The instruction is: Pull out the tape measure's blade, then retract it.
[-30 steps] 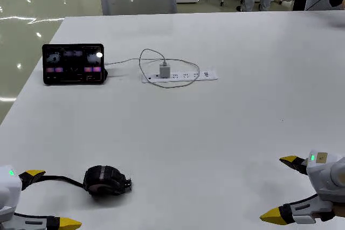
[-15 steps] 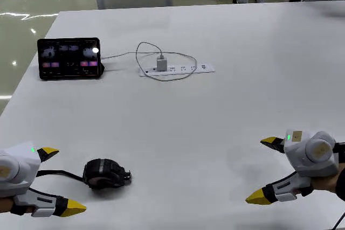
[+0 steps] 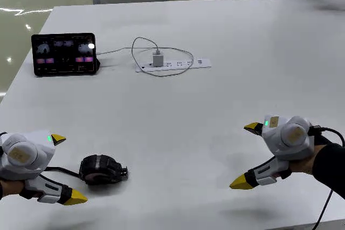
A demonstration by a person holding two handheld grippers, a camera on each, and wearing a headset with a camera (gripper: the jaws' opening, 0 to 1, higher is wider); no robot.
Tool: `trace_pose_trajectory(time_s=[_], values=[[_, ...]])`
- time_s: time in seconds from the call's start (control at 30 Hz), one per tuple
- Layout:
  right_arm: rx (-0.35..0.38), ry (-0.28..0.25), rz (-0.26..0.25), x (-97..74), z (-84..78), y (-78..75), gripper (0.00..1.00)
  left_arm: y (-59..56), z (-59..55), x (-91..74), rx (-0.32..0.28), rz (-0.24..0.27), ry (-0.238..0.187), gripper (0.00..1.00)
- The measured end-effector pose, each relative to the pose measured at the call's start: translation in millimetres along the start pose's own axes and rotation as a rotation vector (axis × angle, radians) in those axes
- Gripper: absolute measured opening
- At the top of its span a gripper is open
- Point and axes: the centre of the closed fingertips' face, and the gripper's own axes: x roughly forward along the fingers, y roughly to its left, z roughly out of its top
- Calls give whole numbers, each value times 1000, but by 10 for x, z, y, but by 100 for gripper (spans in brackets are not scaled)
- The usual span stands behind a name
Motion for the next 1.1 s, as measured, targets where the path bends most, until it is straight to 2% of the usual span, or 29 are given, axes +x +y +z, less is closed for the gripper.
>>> trace_pose_trajectory(time_s=[0.17, 0.27, 0.37, 0.53, 0.7, 0.87, 0.97, 1.1], values=[[-21, -6, 21, 92, 130, 74, 99, -9, 73, 46, 15, -21, 4, 94], [-39, -22, 35, 129, 234, 123, 99, -81, 105, 78, 3, -74, -2, 91], [-60, -30, 49, 179, 303, 152, 99, -75, 103, 110, 48, -70, 24, 86], [-49, -19, 80, 257, 356, 198, 99, -58, 138, 136, 60, -80, 27, 82], [-53, -31, 96, 359, 441, 231, 99, -63, 189, 156, 61, -90, 29, 80], [-75, -48, 126, 465, 545, 319, 99, -59, 185, 207, 95, -95, 49, 77], [-100, -55, 136, 508, 608, 355, 99, -69, 180, 227, 106, -102, 62, 71], [-117, -64, 153, 574, 696, 403, 99, -122, 229, 262, 113, -121, 64, 64]])
